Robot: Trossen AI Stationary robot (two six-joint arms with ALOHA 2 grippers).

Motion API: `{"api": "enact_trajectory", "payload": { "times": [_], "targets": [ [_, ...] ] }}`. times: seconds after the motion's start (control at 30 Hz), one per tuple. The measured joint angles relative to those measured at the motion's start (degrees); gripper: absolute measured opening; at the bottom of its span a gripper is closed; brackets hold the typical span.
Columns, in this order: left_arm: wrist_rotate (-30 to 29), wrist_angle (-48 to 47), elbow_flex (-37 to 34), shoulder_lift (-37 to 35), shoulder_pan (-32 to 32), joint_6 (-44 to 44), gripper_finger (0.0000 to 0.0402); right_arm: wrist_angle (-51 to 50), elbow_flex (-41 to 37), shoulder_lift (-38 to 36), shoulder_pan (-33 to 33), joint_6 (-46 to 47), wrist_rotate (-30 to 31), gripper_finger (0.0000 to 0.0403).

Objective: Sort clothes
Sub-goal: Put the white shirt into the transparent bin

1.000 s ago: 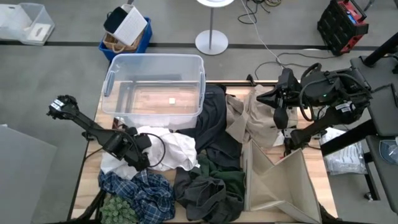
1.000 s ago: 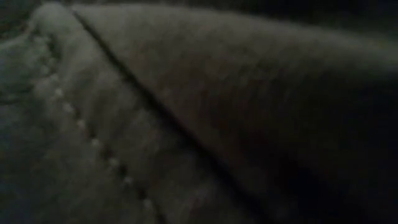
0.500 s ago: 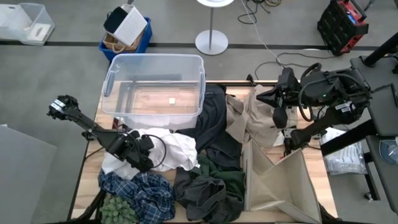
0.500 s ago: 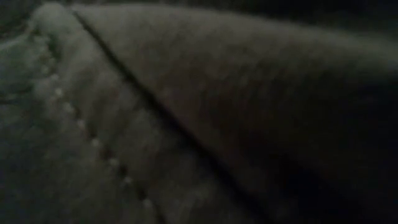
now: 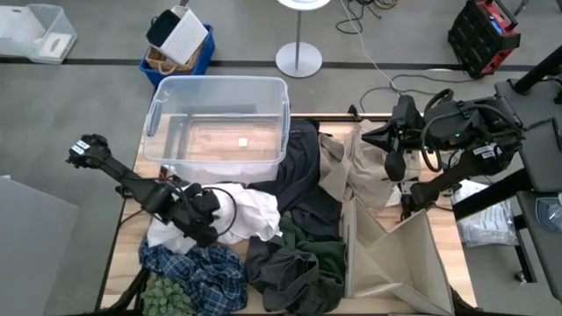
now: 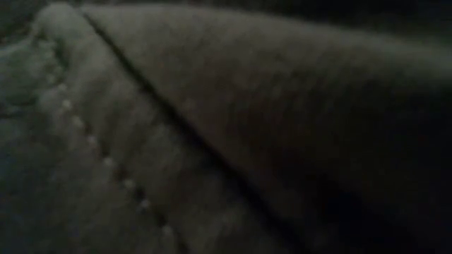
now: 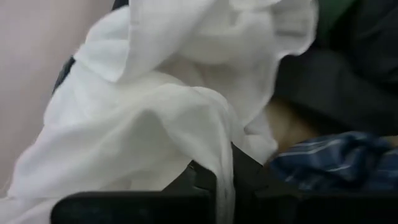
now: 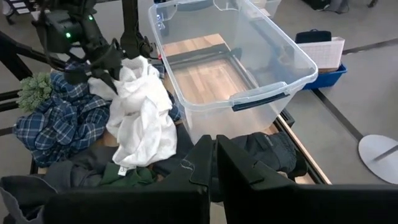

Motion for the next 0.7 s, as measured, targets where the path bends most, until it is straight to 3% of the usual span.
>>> {"api": "enact_trajectory", "payload": {
  "times": [0.2,0.37,0.5,0.7],
  "targets": [
    [0.0,0.0,7.5,0.0,-0.1,2.3,0.0,0.0,0.0,0.0,0.0,0.0,0.0,0.0013],
    [-0.6,-0.3,19.3,0.0,-0.6,6.3,0.0,0.0,0.0,0.0,0.0,0.0,0.0,0.0013],
    [-6.6,-0.4,30.9,0.0,-0.7,13.0,0.0,0.0,0.0,0.0,0.0,0.0,0.8,0.0013],
    [-18.3,0.8,48.7,1.6,-0.7,29.6,0.0,0.0,0.0,0.0,0.0,-0.1,2.6,0.0013]
  ]
}}
